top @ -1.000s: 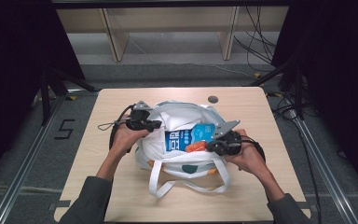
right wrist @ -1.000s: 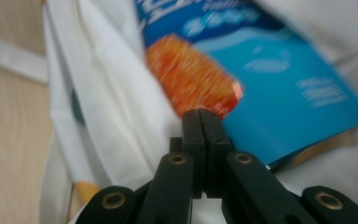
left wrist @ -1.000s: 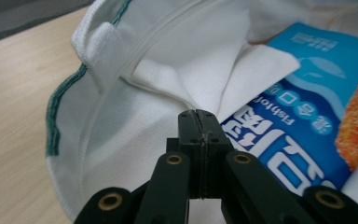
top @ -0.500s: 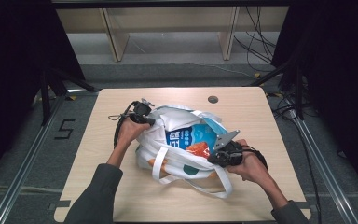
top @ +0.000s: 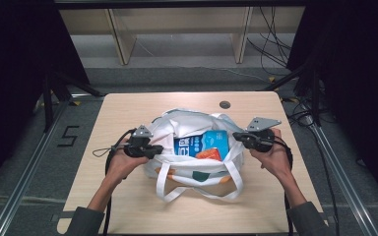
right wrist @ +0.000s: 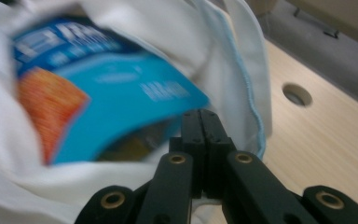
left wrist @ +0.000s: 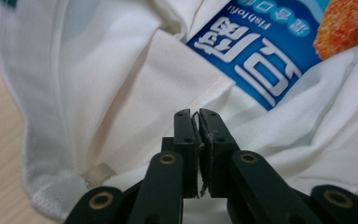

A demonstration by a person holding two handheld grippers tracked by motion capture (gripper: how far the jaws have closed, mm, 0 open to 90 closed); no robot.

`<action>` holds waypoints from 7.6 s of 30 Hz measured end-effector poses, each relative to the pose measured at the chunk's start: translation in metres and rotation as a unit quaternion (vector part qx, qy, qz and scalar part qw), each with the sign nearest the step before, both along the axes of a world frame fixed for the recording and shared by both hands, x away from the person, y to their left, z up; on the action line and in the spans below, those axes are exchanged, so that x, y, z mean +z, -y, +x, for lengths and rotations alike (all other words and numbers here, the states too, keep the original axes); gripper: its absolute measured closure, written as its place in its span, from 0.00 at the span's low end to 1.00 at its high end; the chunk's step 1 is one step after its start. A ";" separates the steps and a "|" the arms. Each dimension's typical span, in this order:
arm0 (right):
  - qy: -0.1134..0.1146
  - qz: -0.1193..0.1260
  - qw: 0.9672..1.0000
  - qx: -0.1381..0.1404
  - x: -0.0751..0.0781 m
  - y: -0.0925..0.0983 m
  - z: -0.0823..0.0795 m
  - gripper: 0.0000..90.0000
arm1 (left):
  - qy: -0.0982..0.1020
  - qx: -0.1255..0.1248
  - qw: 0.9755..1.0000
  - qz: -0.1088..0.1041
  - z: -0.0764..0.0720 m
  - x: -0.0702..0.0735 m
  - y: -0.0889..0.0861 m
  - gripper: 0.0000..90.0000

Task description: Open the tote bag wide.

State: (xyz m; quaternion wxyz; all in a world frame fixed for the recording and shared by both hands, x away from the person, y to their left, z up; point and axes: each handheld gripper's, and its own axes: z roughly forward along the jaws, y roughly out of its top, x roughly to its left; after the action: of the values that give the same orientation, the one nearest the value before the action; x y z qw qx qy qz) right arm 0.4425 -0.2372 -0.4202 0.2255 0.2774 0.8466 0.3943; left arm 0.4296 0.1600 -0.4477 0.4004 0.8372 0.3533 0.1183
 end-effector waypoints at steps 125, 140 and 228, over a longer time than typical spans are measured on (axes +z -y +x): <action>-0.014 0.060 0.998 -0.013 0.023 0.004 -0.034 0.53 | 0.051 0.036 0.991 -0.114 -0.051 0.043 -0.033 0.38; 0.000 0.059 0.998 -0.022 0.018 0.011 -0.045 0.45 | 0.045 0.034 0.992 -0.114 -0.068 0.035 -0.033 0.35; -0.060 0.034 0.997 -0.019 -0.065 0.035 -0.154 0.28 | 0.037 0.002 0.998 -0.045 -0.160 -0.045 -0.032 0.25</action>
State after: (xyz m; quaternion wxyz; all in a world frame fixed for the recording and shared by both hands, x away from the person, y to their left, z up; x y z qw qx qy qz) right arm 0.2888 -0.2725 -0.4855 0.1720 0.3245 0.8391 0.4013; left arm 0.2701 0.1924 -0.4930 0.4500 0.8129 0.3447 0.1337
